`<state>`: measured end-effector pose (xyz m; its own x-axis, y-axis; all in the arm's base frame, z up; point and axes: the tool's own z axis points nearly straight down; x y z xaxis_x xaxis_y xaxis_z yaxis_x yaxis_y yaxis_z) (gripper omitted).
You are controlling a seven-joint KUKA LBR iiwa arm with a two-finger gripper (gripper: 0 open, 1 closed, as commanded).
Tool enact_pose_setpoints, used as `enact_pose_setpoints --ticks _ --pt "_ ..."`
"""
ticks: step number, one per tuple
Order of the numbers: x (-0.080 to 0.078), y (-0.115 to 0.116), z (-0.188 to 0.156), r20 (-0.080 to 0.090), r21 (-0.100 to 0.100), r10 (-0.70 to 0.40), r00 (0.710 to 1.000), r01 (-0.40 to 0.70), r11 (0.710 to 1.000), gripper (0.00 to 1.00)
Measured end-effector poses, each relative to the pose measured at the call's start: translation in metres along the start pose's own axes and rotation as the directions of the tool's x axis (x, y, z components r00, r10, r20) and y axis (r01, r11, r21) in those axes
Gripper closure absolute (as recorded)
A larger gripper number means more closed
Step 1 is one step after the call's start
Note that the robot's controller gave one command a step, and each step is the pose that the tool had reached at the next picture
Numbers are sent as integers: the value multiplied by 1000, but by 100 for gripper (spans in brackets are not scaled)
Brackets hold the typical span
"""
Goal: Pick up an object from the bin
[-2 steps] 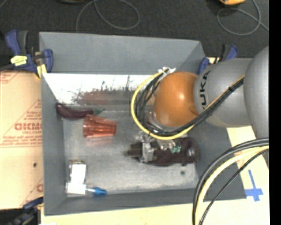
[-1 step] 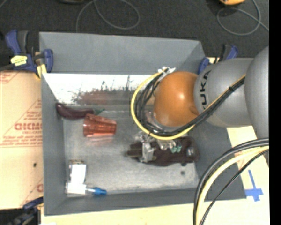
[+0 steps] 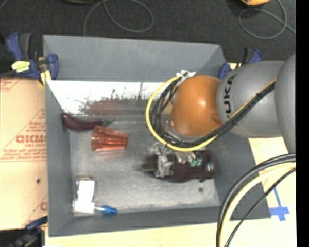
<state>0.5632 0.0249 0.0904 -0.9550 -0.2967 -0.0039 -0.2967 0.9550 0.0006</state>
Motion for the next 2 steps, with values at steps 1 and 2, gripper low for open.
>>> enact_pose_setpoints --ticks 1,2 --pt "-2 0 -17 6 2 9 1000 -9 1000 100" --pt "-2 -1 -25 9 3 2 1000 -2 1000 100"
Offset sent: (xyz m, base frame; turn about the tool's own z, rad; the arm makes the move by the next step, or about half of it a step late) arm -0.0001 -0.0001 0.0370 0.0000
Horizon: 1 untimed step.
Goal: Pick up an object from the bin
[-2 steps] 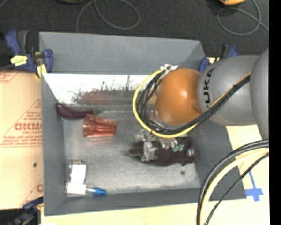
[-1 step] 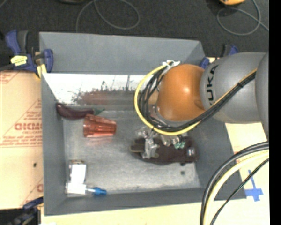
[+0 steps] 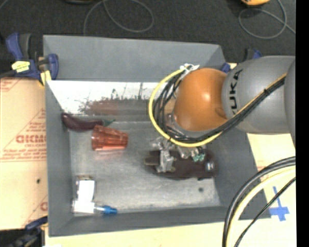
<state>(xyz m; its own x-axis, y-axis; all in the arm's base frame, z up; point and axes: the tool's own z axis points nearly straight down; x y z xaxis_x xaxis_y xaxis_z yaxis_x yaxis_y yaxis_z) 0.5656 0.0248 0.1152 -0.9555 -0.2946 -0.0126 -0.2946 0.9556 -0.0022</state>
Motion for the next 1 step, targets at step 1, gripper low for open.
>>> enact_pose_setpoints --ticks 1 --pt "0 0 -5 -1 0 1 1000 -1 1000 100"
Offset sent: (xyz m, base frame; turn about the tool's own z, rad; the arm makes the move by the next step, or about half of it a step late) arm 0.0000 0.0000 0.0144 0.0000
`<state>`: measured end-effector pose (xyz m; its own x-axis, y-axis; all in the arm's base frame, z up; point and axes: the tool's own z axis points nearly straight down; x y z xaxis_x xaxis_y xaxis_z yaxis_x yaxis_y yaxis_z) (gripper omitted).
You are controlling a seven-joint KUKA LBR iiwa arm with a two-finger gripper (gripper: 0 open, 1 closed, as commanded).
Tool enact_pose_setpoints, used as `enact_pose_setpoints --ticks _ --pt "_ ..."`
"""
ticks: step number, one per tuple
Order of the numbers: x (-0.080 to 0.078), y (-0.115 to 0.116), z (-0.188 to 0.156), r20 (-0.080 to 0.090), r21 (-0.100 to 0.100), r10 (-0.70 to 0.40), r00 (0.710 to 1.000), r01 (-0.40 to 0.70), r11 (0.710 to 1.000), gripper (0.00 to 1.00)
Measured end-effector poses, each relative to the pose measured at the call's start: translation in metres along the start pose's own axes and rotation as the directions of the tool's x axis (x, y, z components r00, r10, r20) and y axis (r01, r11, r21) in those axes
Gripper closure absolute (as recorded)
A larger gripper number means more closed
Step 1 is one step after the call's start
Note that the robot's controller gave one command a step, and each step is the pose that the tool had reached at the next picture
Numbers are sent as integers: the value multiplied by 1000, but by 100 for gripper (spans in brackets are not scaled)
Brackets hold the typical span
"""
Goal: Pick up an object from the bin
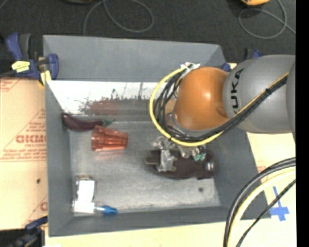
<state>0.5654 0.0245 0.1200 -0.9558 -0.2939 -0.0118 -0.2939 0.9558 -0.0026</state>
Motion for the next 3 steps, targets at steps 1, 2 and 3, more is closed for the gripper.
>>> enact_pose_setpoints --ticks 1,2,3 --pt "0 0 -4 2 0 2 1000 -2 1000 100" --pt "1 0 -10 -4 -1 2 1000 -2 1000 100" --pt "1 0 -27 -4 -1 3 1000 -3 1000 100"
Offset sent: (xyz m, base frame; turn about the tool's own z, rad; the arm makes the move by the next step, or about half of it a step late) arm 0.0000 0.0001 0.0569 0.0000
